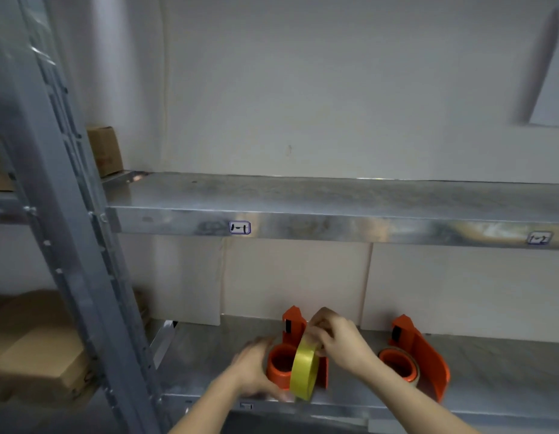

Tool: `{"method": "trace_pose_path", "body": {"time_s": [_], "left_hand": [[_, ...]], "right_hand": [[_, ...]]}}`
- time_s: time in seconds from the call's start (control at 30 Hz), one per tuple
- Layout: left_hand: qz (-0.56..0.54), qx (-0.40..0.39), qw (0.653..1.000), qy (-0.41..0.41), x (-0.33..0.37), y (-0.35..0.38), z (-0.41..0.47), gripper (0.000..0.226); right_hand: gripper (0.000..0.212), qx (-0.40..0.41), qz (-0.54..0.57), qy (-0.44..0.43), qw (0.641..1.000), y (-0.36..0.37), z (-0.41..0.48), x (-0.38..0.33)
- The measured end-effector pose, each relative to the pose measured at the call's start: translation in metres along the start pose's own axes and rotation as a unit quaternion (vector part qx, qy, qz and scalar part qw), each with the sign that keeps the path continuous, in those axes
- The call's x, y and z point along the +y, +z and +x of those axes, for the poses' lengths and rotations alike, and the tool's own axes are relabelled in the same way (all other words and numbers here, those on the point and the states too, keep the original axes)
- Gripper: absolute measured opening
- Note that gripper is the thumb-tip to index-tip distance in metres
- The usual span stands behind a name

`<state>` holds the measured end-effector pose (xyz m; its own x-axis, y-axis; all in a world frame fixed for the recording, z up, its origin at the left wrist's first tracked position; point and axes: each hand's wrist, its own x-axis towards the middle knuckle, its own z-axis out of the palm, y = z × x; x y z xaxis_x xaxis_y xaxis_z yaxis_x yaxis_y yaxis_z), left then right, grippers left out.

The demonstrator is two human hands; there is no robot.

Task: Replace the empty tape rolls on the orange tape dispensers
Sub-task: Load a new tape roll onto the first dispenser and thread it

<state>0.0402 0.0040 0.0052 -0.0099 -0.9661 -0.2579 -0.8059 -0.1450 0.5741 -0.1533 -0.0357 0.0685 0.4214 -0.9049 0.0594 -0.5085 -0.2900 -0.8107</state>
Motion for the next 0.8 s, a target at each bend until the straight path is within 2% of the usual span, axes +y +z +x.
{"method": "trace_pose_path", "body": {"time_s": [0.1, 0.3, 0.5, 0.63, 0.73, 0.8], "left_hand": [[0.011, 0.019, 0.999, -0.035, -0.01, 0.009, 0.012, 0.124], [0.036, 0.045, 0.998, -0.033, -0.029, 0.023, 0.03, 0.123], [0.012, 0.053, 0.999, -0.007, -0.028, 0.032, 0.032, 0.086], [-0.046, 0.062, 0.997, -0.025, -0.028, 0.034, 0.03, 0.089], [-0.147, 0.05, 0.988, -0.003, -0.023, 0.029, 0.028, 0.078], [-0.188, 0.034, 0.982, 0.006, -0.019, 0.022, 0.026, 0.079]], "right_hand": [[0.024, -0.002, -0.02, -0.006, 1.0, 0.003, 0.01, 0.005], [0.022, 0.0, -0.033, -0.008, 0.999, 0.013, 0.022, 0.015], [0.021, 0.006, -0.04, -0.009, 0.999, 0.016, 0.029, 0.019], [0.021, 0.014, -0.037, -0.013, 0.999, 0.015, 0.031, 0.015], [0.018, 0.014, -0.039, -0.016, 0.999, 0.014, 0.03, 0.01], [0.014, 0.016, -0.045, -0.02, 0.999, 0.012, 0.029, 0.007]]}}
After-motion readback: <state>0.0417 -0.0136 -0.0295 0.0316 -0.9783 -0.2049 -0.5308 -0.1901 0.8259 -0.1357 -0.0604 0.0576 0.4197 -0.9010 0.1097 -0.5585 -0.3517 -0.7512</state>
